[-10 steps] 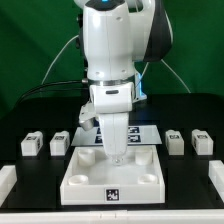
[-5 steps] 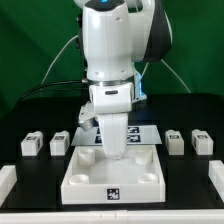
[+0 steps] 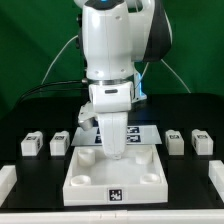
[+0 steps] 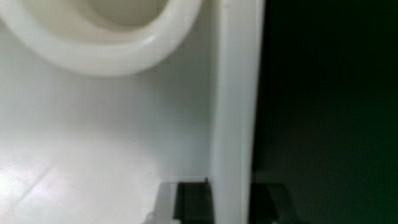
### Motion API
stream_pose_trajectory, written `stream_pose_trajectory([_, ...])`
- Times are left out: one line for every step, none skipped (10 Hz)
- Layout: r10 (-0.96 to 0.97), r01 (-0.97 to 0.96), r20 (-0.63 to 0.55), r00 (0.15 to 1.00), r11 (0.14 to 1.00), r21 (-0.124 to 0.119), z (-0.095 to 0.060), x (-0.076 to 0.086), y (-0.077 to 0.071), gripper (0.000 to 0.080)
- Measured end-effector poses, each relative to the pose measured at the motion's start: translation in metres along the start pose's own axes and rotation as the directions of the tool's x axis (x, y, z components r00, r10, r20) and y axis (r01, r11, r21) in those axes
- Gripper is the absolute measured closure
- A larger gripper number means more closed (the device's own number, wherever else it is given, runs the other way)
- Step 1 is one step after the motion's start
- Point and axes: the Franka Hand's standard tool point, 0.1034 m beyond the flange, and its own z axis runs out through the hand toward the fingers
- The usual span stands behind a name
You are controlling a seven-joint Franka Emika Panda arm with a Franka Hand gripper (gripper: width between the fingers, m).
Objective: Assemble one leg
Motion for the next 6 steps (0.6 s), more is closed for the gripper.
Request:
stream_pose_trajectory([0.000, 0.000, 0.000, 1.000, 1.000, 0.000, 0.000, 0.000, 0.000, 0.0745])
stream_pose_trajectory([-0.002, 0.002, -0.001, 1.000, 1.000, -0.007, -0.001, 0.001, 0.004, 0.0745])
stream_pose_trajectory([-0.007, 0.007, -0.004, 1.000, 1.000, -0.024, -0.002, 0.005, 0.015, 0.0745])
stream_pose_trajectory([0.024, -0.024, -0.009, 1.000, 1.000, -0.014, -0.005, 0.018, 0.031, 0.0745])
stream_pose_trajectory([0.039, -0.040, -0.017, 0.999, 0.999, -0.019, -0.004, 0.033, 0.046, 0.0745])
stream_pose_trajectory([0.051, -0.052, -0.029, 0.998, 0.998, -0.028, -0.001, 0.053, 0.058, 0.0745])
